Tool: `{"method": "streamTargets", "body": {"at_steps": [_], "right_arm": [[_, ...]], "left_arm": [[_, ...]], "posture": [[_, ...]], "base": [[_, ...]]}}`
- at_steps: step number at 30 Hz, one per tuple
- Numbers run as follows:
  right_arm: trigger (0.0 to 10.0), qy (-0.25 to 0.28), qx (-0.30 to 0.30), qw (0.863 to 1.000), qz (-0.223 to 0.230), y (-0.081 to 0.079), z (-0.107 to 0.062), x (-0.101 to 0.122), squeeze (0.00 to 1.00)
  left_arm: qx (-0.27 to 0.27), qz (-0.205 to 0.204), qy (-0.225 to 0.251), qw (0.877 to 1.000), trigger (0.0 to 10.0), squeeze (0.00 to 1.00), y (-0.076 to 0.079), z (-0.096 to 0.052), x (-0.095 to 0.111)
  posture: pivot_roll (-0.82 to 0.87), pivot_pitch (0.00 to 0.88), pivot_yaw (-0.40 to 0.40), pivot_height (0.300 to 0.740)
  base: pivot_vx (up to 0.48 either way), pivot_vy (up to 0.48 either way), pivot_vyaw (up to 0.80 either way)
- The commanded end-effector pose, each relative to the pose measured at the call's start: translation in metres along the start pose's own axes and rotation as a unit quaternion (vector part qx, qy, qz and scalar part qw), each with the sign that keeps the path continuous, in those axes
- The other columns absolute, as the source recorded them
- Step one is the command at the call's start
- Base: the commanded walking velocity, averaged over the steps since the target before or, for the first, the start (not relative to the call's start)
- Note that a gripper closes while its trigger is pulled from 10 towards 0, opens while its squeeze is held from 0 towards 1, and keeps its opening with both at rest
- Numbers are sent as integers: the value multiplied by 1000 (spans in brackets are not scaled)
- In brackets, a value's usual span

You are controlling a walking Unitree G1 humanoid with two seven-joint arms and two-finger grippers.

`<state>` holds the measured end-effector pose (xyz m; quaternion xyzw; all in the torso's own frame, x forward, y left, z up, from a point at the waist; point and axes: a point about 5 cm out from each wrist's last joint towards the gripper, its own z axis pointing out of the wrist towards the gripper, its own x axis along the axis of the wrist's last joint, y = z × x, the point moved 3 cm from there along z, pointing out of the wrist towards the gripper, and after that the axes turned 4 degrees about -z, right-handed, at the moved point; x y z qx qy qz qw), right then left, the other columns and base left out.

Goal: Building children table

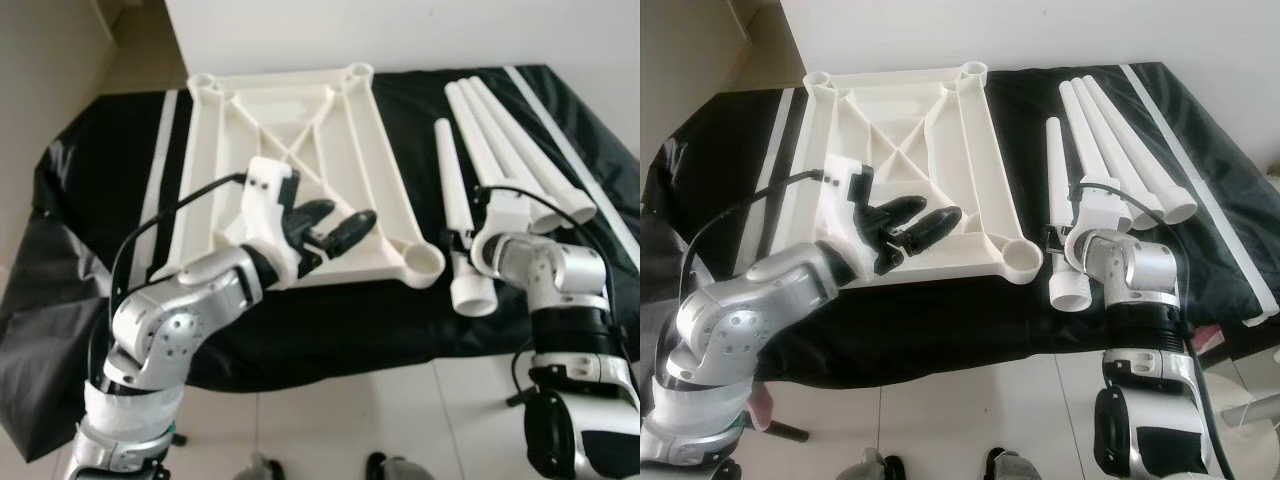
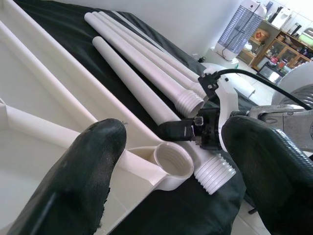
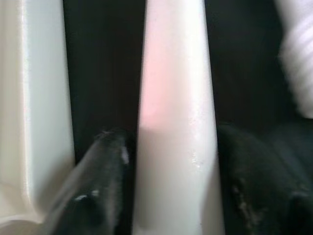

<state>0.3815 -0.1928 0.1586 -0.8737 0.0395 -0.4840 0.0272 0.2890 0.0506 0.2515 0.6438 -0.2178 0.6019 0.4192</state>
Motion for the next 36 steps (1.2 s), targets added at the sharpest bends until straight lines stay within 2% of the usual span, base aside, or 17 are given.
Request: {"method": "streamTargets", "body": {"at_steps": [1, 5, 7, 10, 12, 13, 14, 15, 16, 19, 21, 22, 23, 26, 32, 35, 36], "right_arm": [[0, -121, 3, 992, 20, 1, 12, -60, 0], [0, -118, 17, 993, 21, -8, 13, -57, 0], [0, -100, 28, 994, 22, -14, 13, -48, 0], [0, -92, 30, 995, 22, -15, 14, -44, 0], [0, -48, 26, 998, 14, -15, 14, -27, 0], [0, -48, 26, 998, 14, -15, 14, -27, 0], [1529, -1, 31, 1000, 5, -18, 11, -10, 0], [10000, 51, 39, 998, 3, -21, 6, 9, 0], [10000, 51, 39, 998, 3, -21, 6, 9, 0], [10000, 143, 67, 987, 27, -27, -9, 47, 0], [10000, 179, 70, 981, 38, -26, -17, 64, 0], [10000, 179, 70, 981, 38, -26, -17, 64, 0], [10000, 195, 65, 978, 40, -24, -21, 71, 0], [10000, 210, 61, 975, 45, -20, -24, 79, 0], [10000, 268, 62, 960, 57, -16, -32, 94, 0], [10000, 338, 71, 938, 22, -21, -44, 102, 0], [10000, 338, 71, 938, 22, -21, -44, 102, 0]], "left_arm": [[-45, 3, -6, 999, 10000, 0, 7, -1, 0], [-41, 6, -5, 999, 10000, 0, 4, 0, 3], [-32, 9, -1, 999, 10000, 0, -1, 0, 6], [-28, 10, 0, 1000, 10000, 0, -3, 0, 7], [-17, 16, 3, 1000, 10000, 0, -8, 1, 10], [-17, 16, 3, 1000, 10000, 0, -8, 1, 10], [-7, 18, 6, 1000, 10000, 0, -12, 2, 11], [2, 16, 10, 1000, 10000, 0, -17, 2, 13], [2, 16, 10, 1000, 10000, 0, -17, 2, 13], [31, 5, 23, 999, 10000, 0, -32, 3, 20], [56, -5, 26, 998, 10000, 0, -43, 5, 22], [56, -5, 26, 998, 10000, 0, -43, 5, 22], [76, -12, 25, 997, 10000, 0, -51, 5, 22], [99, -23, 23, 995, 10000, 0, -62, 7, 22], [144, -61, 30, 987, 10000, 0, -85, 14, 30], [163, -50, 32, 985, 10000, 0, -95, 20, 35], [163, -50, 32, 985, 10000, 0, -95, 20, 35]], "posture": [[-36, 179, 33, 740], [-35, 177, 29, 740], [-38, 171, 25, 740], [-38, 171, 25, 740], [-37, 165, 20, 740], [-37, 165, 20, 740], [-38, 157, 15, 740], [-38, 152, 11, 740], [-38, 152, 11, 740], [-40, 139, 4, 740], [-41, 132, 1, 740], [-41, 132, 1, 740], [-43, 127, 0, 740], [-43, 123, -2, 740], [-41, 105, -3, 740], [-37, 97, -3, 740], [-37, 97, -3, 740]], "base": [[0, 0, 0], [0, 0, 0], [0, 0, 0], [0, 0, 0], [0, 0, 0], [0, 0, 0], [0, 0, 0], [0, 0, 0], [0, 0, 0], [0, 0, 0], [0, 0, 0], [0, 0, 0], [0, 0, 0], [0, 0, 0], [0, 0, 0], [0, 0, 0], [0, 0, 0]]}}
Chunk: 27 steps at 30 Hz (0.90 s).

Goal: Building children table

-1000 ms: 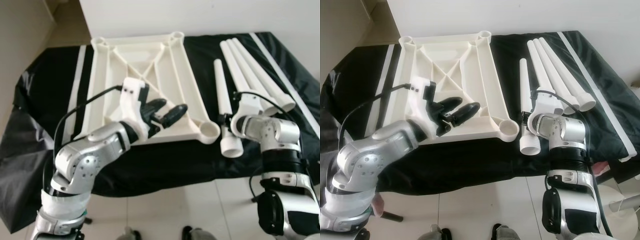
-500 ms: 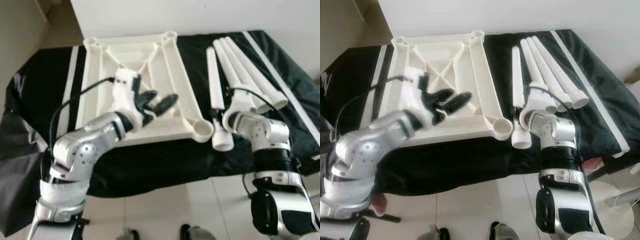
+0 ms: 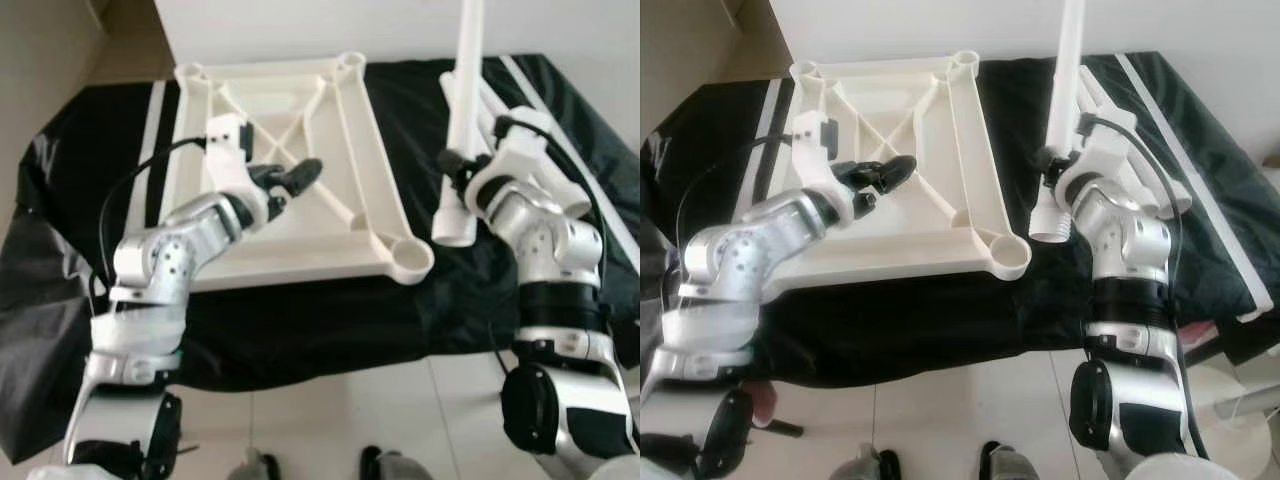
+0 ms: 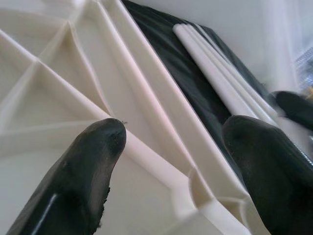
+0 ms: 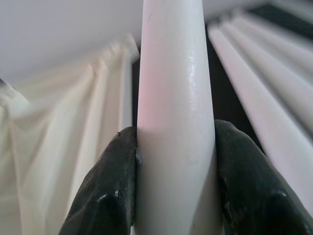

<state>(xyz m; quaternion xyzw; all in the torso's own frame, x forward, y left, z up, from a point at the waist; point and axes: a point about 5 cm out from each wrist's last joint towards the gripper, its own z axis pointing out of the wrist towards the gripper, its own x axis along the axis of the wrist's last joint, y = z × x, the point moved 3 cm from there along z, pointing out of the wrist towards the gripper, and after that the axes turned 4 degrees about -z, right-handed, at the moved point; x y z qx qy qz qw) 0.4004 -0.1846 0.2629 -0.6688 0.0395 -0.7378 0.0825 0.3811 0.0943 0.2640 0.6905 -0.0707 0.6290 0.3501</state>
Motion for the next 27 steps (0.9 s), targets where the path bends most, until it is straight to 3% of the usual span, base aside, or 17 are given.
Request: {"method": "streamTargets", "body": {"at_steps": [1, 3, 5, 7, 15, 18, 21, 25, 27], "right_arm": [[10000, 32, 16, 999, -11, -7, -3, 6, 0], [10000, 38, 28, 999, -19, -12, -5, 4, 0], [10000, 59, 64, 996, -29, -29, -14, -3, 0], [10000, 57, 67, 996, -17, -32, -16, -7, 0], [10000, 61, 115, 991, 24, -44, -25, -17, 0], [10000, 68, 173, 982, 39, -62, -35, -20, 0], [10000, 83, 252, 964, 24, -87, -49, -17, 0], [10000, 93, 300, 949, 15, -103, -60, -16, 0], [10000, 91, 331, 939, 18, -112, -68, -18, 0]], "left_arm": [[13, 8, -3, 1000, 10000, 0, -6, 4, -2], [23, 12, -3, 1000, 10000, 0, -10, 9, -1], [61, 69, 26, 995, 10000, 0, -18, 25, 12], [56, 96, 35, 993, 10000, 0, -13, 30, 19], [56, 123, 40, 990, 10000, 0, -5, 44, 26], [23, 112, 45, 992, 10000, 0, 9, 54, 29], [8, 145, 38, 989, 10000, 0, 20, 64, 28], [-6, 170, 31, 985, 10000, 0, 27, 70, 25], [-44, 178, 30, 983, 10000, 0, 46, 77, 27]], "posture": [[-36, 94, -3, 740], [-33, 89, -3, 740], [-27, 77, -7, 740], [-27, 77, -7, 740], [-21, 70, -2, 740], [-20, 70, -1, 740], [-24, 66, 2, 740], [-28, 64, 4, 740], [-31, 60, 9, 740]], "base": [[0, 0, 0], [0, 0, 0], [0, 0, 0], [0, 0, 0], [0, 0, 0], [0, 0, 0], [0, 0, 0], [0, 0, 0], [0, 0, 0]]}}
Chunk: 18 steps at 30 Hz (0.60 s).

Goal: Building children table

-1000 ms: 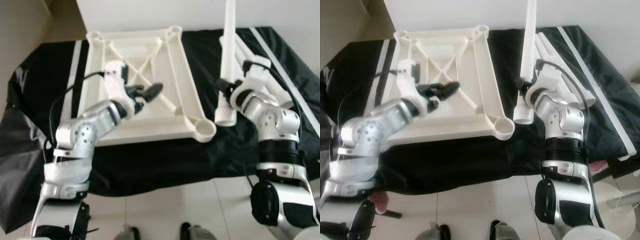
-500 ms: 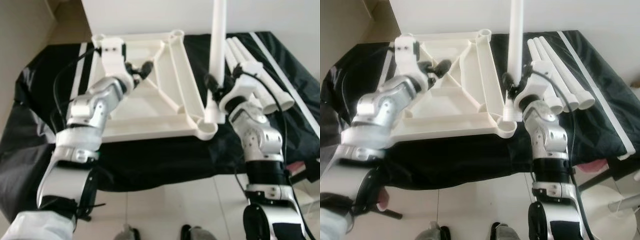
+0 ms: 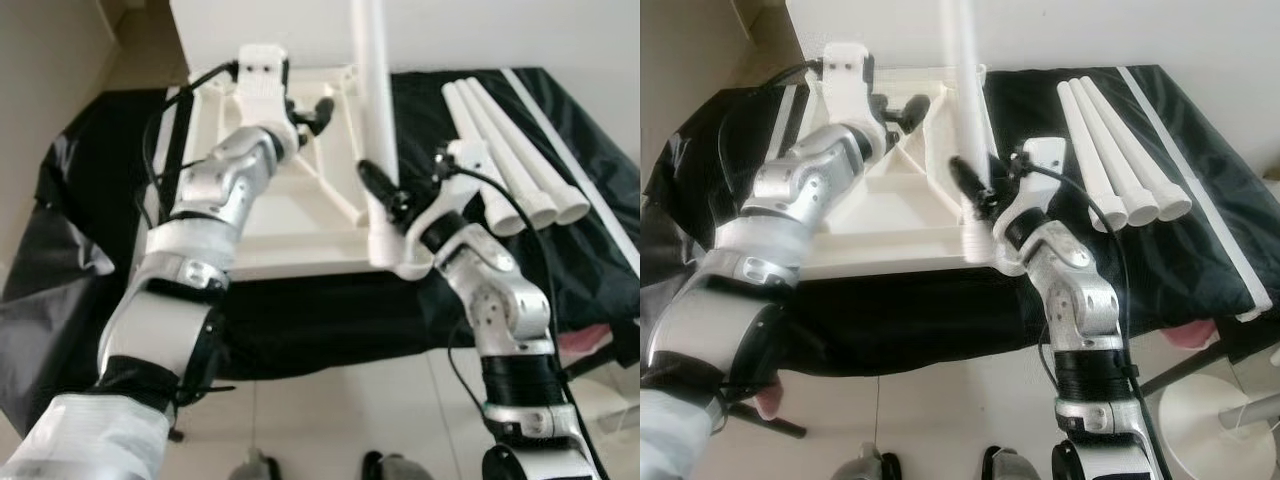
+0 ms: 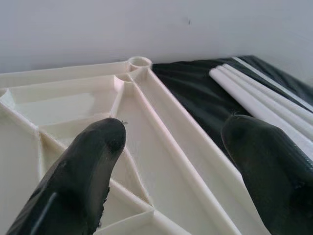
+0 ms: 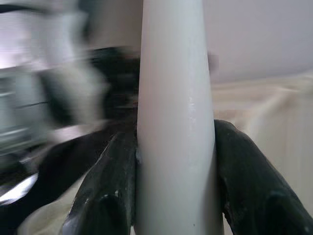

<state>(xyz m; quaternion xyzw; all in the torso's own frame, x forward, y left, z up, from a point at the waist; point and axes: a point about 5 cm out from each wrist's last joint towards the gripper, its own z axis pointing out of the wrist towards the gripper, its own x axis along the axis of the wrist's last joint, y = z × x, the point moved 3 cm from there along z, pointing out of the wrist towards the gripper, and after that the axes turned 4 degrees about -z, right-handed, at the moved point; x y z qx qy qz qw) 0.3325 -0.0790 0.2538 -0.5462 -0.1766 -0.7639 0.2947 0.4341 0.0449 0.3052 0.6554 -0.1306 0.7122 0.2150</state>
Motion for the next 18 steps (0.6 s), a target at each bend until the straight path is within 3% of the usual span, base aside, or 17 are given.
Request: {"method": "streamTargets", "body": {"at_steps": [1, 5, 10, 14, 18], "right_arm": [[10000, 10, 19, 1000, 2, -7, 0, 3, 0], [10000, 6, 29, 1000, 5, -9, -1, 1, 0], [10000, -6, 30, 1000, 6, -9, -3, -6, 0], [10000, -21, 23, 1000, 3, -8, -3, -13, 0], [10000, -27, 20, 999, 6, -7, -2, -16, 0]], "left_arm": [[-96, 16, -3, 995, 10000, 0, 22, 2, 2], [-133, 11, 4, 991, 10000, 0, 38, 5, 12], [-201, -26, 23, 979, 10000, 0, 58, 4, 32], [-260, -47, 47, 963, 10000, 0, 76, 0, 52], [-304, -39, 58, 950, 10000, 0, 91, -6, 61]], "posture": [[-31, 60, 9, 740], [-33, 54, 11, 740], [-37, 46, 16, 740], [-37, 40, 17, 740], [-36, 37, 17, 740]], "base": [[0, 0, 0], [0, 0, 0], [0, 0, 0], [0, 0, 0], [0, 0, 0]]}}
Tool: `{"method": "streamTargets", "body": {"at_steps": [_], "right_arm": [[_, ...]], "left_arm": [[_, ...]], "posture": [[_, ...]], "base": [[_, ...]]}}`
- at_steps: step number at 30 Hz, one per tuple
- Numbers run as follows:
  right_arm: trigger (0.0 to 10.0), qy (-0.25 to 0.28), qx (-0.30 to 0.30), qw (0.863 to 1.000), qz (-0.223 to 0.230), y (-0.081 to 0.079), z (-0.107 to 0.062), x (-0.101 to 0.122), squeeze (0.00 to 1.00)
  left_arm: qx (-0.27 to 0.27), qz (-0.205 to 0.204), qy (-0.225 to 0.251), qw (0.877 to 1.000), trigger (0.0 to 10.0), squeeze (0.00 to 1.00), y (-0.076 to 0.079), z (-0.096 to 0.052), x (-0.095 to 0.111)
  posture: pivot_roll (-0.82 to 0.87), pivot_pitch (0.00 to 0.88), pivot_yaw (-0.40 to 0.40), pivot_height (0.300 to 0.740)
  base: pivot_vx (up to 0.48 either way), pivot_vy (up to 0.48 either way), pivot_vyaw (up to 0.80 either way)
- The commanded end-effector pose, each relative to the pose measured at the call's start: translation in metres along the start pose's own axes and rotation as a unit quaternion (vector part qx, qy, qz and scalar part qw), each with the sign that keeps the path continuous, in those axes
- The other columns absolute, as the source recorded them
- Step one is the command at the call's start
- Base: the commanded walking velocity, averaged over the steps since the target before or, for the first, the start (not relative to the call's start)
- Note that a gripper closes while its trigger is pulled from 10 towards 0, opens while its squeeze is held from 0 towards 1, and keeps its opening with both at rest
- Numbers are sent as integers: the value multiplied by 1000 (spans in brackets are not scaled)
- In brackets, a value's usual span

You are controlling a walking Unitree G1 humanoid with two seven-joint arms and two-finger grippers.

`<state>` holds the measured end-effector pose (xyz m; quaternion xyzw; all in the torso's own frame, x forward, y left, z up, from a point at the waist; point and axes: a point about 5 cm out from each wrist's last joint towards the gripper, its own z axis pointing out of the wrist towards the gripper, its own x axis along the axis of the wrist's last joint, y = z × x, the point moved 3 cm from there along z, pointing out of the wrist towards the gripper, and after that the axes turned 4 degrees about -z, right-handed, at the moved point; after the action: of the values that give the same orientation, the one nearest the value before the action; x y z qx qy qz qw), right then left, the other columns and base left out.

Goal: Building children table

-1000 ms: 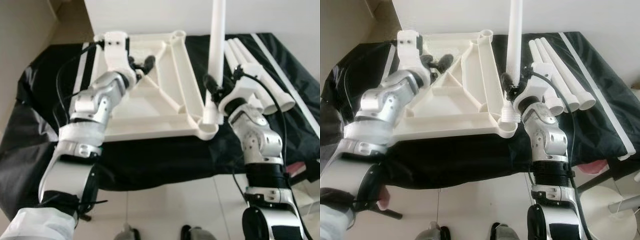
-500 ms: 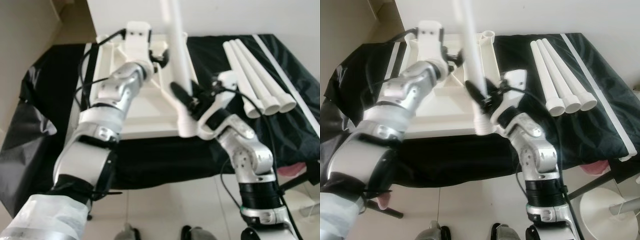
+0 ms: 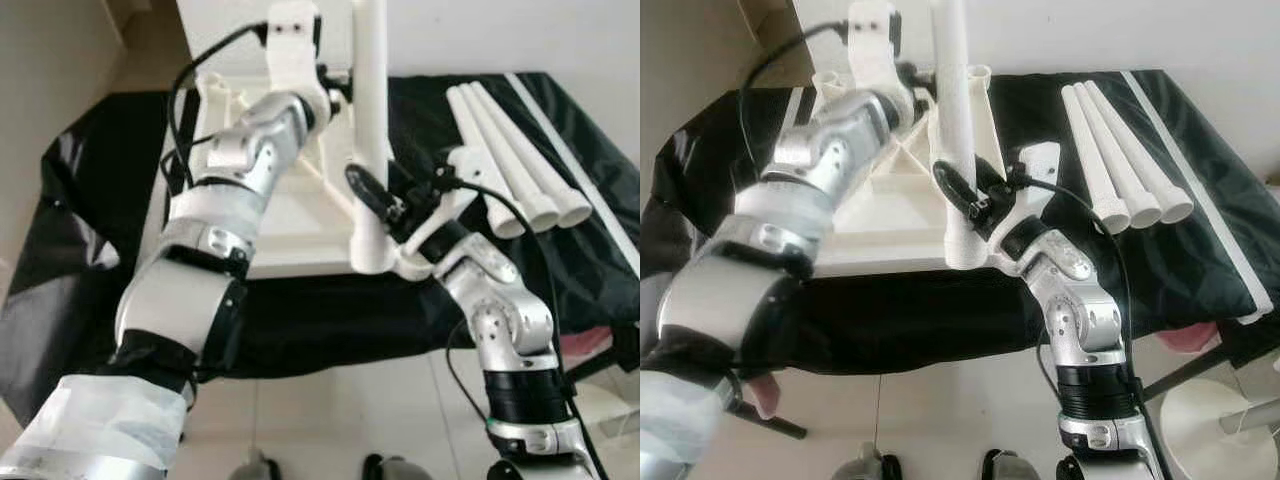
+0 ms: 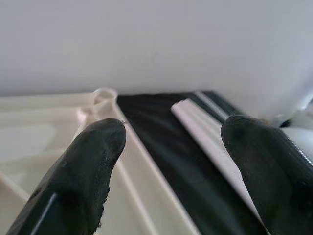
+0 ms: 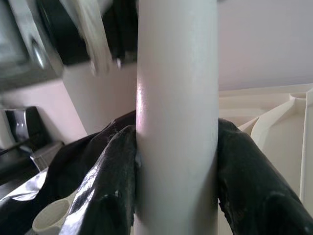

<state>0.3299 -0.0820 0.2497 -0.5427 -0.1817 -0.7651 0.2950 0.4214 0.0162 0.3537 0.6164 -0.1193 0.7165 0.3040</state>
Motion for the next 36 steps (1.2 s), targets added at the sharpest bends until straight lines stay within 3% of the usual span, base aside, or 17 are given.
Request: {"method": "streamTargets", "body": {"at_steps": [1, 3, 6, 7, 11, 16, 21, 22, 24, 25, 27, 28, 29, 30, 31, 33, 36], "right_arm": [[10000, -31, 13, 999, 10, -8, 3, -14, 0], [10000, -31, 13, 999, 10, -8, 3, -14, 0], [10000, -32, 9, 999, 11, -7, 5, -15, 0], [10000, -34, 5, 999, 11, -5, 6, -16, 0], [10000, -35, 4, 999, 11, -5, 7, -16, 0], [10000, -28, 1, 1000, 6, -5, 9, -13, 0], [10000, -19, -4, 1000, 4, -4, 9, -9, 0], [10000, -14, -7, 1000, 3, -3, 9, -7, 0], [10000, 0, -30, 1000, -7, 5, 6, -2, 0], [10000, 0, -30, 1000, -7, 5, 6, -2, 0], [10000, 13, -69, 997, -16, 17, 1, 5, 0], [10000, 13, -69, 997, -16, 17, 1, 5, 0], [10000, 21, -96, 995, -24, 27, -2, 8, 0], [10000, 21, -96, 995, -24, 27, -2, 8, 0], [10000, 25, -120, 992, -30, 35, -4, 11, 0], [10000, 30, -145, 988, -37, 44, -8, 15, 0], [10000, 31, -154, 987, -39, 47, -8, 16, 0]], "left_arm": [[-266, 18, 1, 964, 10000, 0, 64, -8, 12], [-266, 18, 1, 964, 10000, 0, 64, -8, 12], [-291, 24, 2, 956, 10000, 0, 76, -11, 12], [-318, 26, 4, 948, 10000, 0, 91, -15, 13], [-330, 28, 7, 944, 10000, 0, 99, -16, 15], [-335, 30, 10, 942, 10000, 0, 105, -15, 18], [-319, 33, 13, 947, 10000, 0, 100, -13, 20], [-310, 35, 15, 950, 10000, 0, 96, -12, 20], [-253, 44, 31, 966, 10000, 0, 74, -7, 25], [-253, 44, 31, 966, 10000, 0, 74, -7, 25], [-186, 50, 39, 981, 10000, 0, 44, -5, 25], [-186, 50, 39, 981, 10000, 0, 44, -5, 25], [-144, 49, 45, 987, 10000, 0, 25, -7, 23], [-144, 49, 45, 987, 10000, 0, 25, -7, 23], [-112, 32, 48, 992, 10000, 0, 9, -10, 19], [-83, 7, 45, 996, 10000, 0, -10, -15, 12], [-75, 3, 40, 996, 10000, 0, -16, -18, 7]], "posture": [[-37, 33, 17, 740], [-37, 33, 17, 740], [-38, 29, 17, 740], [-39, 24, 14, 740], [-40, 22, 15, 740], [-44, 23, 17, 740], [-47, 24, 21, 740], [-47, 24, 21, 740], [-52, 25, 24, 740], [-52, 25, 24, 740], [-57, 28, 28, 740], [-57, 28, 28, 740], [-58, 32, 30, 740], [-58, 32, 30, 740], [-60, 36, 32, 740], [-64, 41, 35, 740], [-64, 41, 35, 740]], "base": [[0, 0, 0], [0, 0, 0], [0, 0, 0], [0, 0, 0], [0, 0, 0], [0, 0, 0], [0, 0, 0], [0, 0, 0], [0, 0, 0], [0, 0, 0], [0, 0, 0], [0, 0, 0], [0, 0, 0], [0, 0, 0], [0, 0, 0], [0, 0, 0], [0, 0, 0]]}}
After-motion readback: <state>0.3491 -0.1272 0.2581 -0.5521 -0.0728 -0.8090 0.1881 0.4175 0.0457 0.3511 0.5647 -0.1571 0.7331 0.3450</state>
